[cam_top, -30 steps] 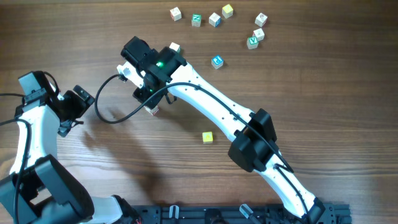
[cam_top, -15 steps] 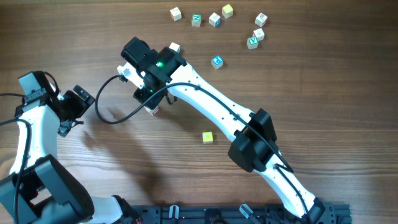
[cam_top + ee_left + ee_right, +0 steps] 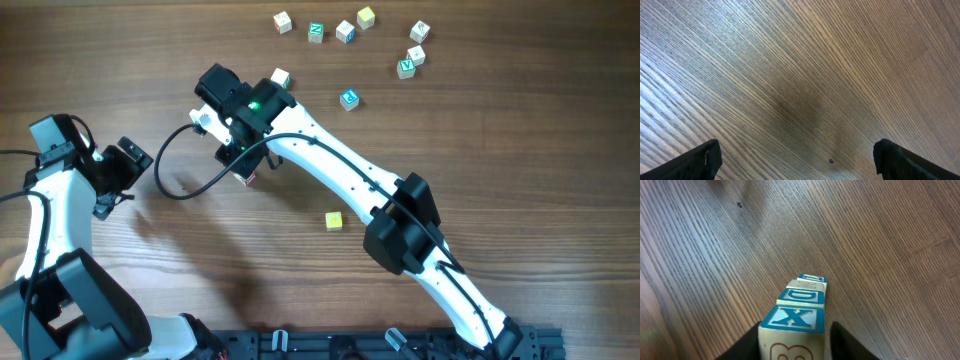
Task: Form a tower
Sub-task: 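Carry the X block over the stack and lower it on top, then open the right gripper and move it to the yellow block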
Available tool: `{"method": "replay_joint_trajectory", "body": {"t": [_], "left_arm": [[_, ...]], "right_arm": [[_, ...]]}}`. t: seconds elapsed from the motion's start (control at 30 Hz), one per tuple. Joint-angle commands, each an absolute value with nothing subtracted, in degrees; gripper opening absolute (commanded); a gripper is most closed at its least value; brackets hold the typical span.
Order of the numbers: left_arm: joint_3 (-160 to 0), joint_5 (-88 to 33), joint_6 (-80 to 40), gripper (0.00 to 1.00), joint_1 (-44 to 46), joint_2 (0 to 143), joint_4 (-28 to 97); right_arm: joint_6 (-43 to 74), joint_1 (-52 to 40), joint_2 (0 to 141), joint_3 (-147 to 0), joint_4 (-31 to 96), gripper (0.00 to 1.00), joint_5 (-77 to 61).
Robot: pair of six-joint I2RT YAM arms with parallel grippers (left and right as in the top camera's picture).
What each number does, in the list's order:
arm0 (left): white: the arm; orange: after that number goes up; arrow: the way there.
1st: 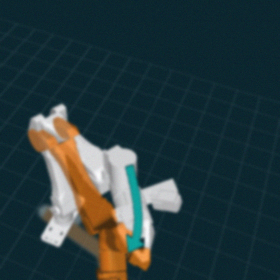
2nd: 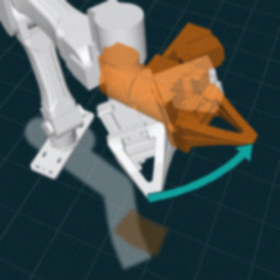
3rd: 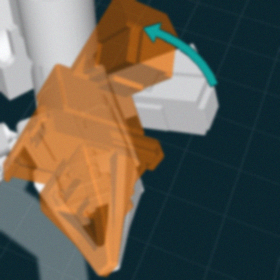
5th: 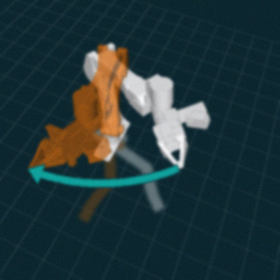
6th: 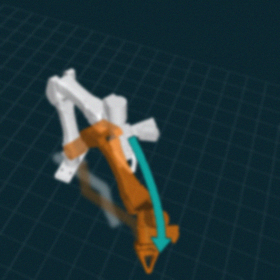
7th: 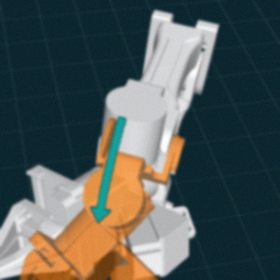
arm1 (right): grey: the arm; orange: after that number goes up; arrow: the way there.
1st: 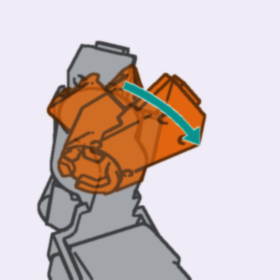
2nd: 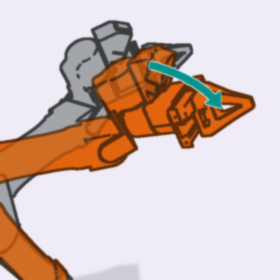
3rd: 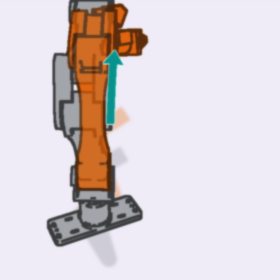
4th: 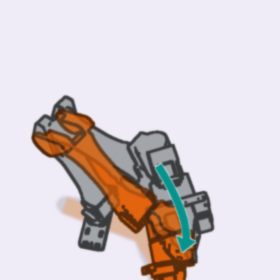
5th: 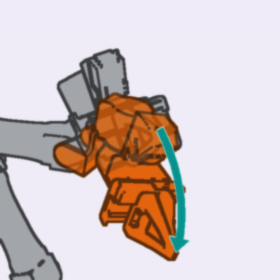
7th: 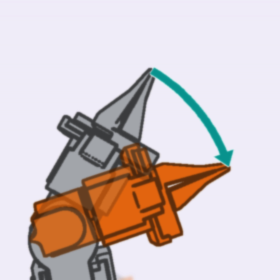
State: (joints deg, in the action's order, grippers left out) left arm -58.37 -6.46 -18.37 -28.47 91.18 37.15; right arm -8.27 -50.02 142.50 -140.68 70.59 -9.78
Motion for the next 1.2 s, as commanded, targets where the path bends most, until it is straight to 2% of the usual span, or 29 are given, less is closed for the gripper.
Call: {"method": "replay_joint_trajectory", "body": {"t": [0.0, 0.1, 0.37, 0.4, 0.43, 0.53, 0.67, 0.77, 0.87, 0.97, 1.17], "left_arm": [[-59.27, -6.52, -18.87, 1.00, -28.73, 90.54, 37.10], [-59.27, -6.52, -18.87, 1.00, -28.73, 90.54, 37.10], [-59.27, -6.52, -18.85, 1.00, -28.73, 90.54, 37.10], [-59.27, -6.52, -18.87, 1.00, -28.73, 90.54, 37.10], [-59.27, -6.52, -18.87, 1.00, -28.73, 90.54, 37.10], [-59.27, -6.52, -18.87, 1.00, -28.73, 90.54, 37.10], [-59.27, -6.52, -18.87, 1.00, -28.73, 90.54, 37.10], [-59.27, -6.52, -18.87, 1.00, -28.73, 90.54, 37.10], [-59.27, -6.52, -18.87, 1.00, -28.73, 90.54, 37.10], [-59.27, -6.52, -18.85, 1.00, -28.73, 90.54, 37.10], [-59.27, -6.52, -18.85, 1.00, -28.73, 90.54, 37.10]], "right_arm": [[-9.02, -50.39, 143.39, -140.14, 70.24, 0.52, -8.80], [-8.99, -50.39, 143.37, -140.14, 69.63, 0.60, -8.80], [-8.84, -50.24, 139.87, -140.79, 69.65, 0.70, -8.75], [-8.86, -50.24, 138.67, -140.79, 69.60, 0.80, -8.75], [-8.84, -50.24, 137.64, -140.79, 69.47, 0.99, -8.78], [-8.01, -50.24, 134.17, -140.79, 69.60, 1.00, -8.43], [-1.04, -49.36, 127.68, -140.79, 72.99, 1.00, -0.97], [14.72, -46.17, 123.72, -140.77, 80.53, 1.00, 3.49], [23.11, -41.63, 123.33, -140.53, 88.14, 1.00, 3.33], [24.18, -38.44, 123.33, -136.77, 90.98, 1.00, 2.57], [27.00, -37.80, 123.31, -120.36, 84.77, 1.00, 0.30]]}}
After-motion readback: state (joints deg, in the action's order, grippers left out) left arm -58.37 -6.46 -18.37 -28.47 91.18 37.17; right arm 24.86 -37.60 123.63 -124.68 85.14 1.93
